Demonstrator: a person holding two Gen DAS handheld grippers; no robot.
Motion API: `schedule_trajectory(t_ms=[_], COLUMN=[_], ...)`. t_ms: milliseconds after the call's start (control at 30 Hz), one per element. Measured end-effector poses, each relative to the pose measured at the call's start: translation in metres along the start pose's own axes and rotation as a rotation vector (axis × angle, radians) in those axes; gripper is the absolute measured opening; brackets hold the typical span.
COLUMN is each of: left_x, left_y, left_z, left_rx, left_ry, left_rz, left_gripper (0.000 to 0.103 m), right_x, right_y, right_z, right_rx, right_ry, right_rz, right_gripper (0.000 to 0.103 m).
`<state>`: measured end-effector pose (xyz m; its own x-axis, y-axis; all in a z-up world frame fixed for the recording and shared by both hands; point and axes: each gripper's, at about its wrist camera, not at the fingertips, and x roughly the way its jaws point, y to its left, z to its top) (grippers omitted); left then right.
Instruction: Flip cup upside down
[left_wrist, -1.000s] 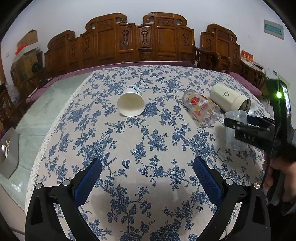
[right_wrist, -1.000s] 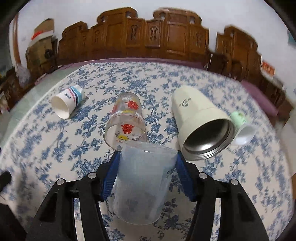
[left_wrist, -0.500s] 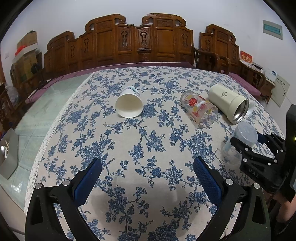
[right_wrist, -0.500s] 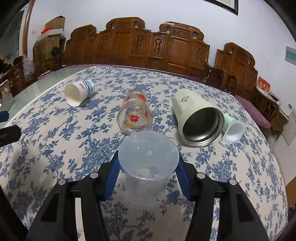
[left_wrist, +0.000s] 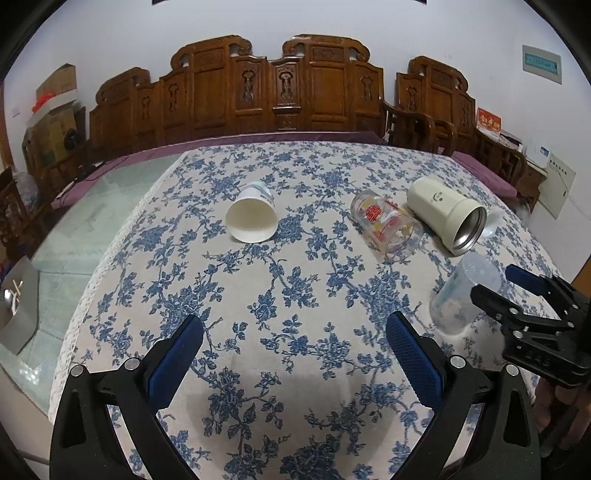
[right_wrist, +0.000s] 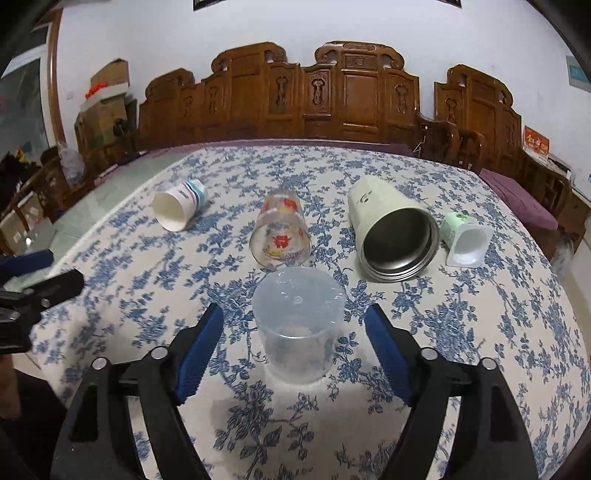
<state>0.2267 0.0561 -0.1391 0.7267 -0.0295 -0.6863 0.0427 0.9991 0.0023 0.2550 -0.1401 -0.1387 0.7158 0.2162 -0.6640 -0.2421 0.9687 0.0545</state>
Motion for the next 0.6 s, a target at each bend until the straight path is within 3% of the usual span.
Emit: schedule_trajectory(t_ms=[233,600], left_x=[-0.018,-0.046], left_y=[-0.019,-0.047], left_z=[-0.003,-0.017], left_rx=[0.003,0.021], left_ry=[-0.014,0.011], left_rz=[0.007,0.008], left_gripper=[0.095,0.095], right_x=[-0.033,-0.089], right_y=[-0.008,-0.029], right_z=[-0.003,-0.015], right_rx=[0.022,0.070], right_ry=[0.009,-0.027], right_rz=[0.021,0.027], right_gripper=[0.100,0.100])
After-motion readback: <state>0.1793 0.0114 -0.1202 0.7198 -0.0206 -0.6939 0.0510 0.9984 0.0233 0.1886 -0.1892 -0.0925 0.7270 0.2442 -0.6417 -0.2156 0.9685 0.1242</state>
